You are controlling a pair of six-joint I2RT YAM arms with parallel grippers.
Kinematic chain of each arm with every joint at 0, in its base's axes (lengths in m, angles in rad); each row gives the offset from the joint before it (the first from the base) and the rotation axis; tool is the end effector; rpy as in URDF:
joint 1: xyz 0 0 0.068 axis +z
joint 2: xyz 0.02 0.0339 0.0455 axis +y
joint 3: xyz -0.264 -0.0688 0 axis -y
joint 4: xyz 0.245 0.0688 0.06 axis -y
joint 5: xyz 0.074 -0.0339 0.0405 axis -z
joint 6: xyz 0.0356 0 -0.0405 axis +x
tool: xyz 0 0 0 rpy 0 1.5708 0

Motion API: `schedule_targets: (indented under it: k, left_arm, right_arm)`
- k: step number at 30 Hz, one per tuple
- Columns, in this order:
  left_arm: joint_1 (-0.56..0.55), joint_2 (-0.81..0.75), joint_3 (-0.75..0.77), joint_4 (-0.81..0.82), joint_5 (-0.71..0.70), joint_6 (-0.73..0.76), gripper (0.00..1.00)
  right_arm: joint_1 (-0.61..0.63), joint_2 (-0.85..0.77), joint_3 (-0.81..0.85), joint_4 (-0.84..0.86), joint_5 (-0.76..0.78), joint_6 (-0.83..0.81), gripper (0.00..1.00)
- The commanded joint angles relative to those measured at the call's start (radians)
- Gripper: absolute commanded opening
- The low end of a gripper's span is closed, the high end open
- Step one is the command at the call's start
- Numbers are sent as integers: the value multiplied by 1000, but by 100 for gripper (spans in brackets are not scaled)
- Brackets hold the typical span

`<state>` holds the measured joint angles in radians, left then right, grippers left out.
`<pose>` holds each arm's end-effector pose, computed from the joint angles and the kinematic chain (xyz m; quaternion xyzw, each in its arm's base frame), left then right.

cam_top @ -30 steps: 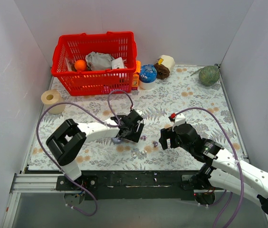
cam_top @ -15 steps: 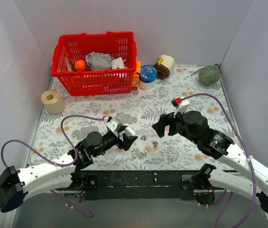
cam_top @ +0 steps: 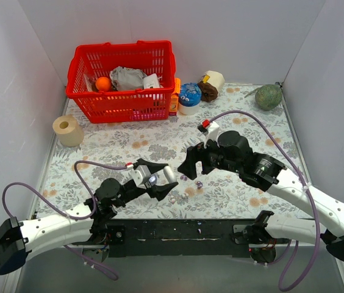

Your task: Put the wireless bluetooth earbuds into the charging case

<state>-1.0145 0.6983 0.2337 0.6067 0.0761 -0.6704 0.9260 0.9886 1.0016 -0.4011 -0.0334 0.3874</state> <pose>0.0886 -0.1476 0.2426 0.1404 0.6401 -0.5800 0.4839 0.1316 0.1769 0.3557 -0.2298 0.7977 0.3513 0.4330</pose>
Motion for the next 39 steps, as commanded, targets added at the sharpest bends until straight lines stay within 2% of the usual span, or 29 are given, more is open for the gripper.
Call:
schedule_targets:
  k: [1,8,15,21,29,39]
  left_arm:
    - [-30,55,41,-16,2,104,0]
    - [-65,102,61,-8,-42,150,0]
    - [-81,109,58,5,-55,146,0]
    - [-84,106,62,10,-62,146,0]
    - [-84,109,70,15,-62,149,0]
    - [-84,78,70,-16,-81,150,0]
  right_arm:
    - [36,33,54,36,-14,67,98]
    - [88,99,57,73,9,102,97]
    - [96,119,19,77,18,130,85]
    - [97,127,6,68,12,127,79]
    - [108,154,-1,48,-23,120,81]
    - [108,104,-44,38,66,145,82]
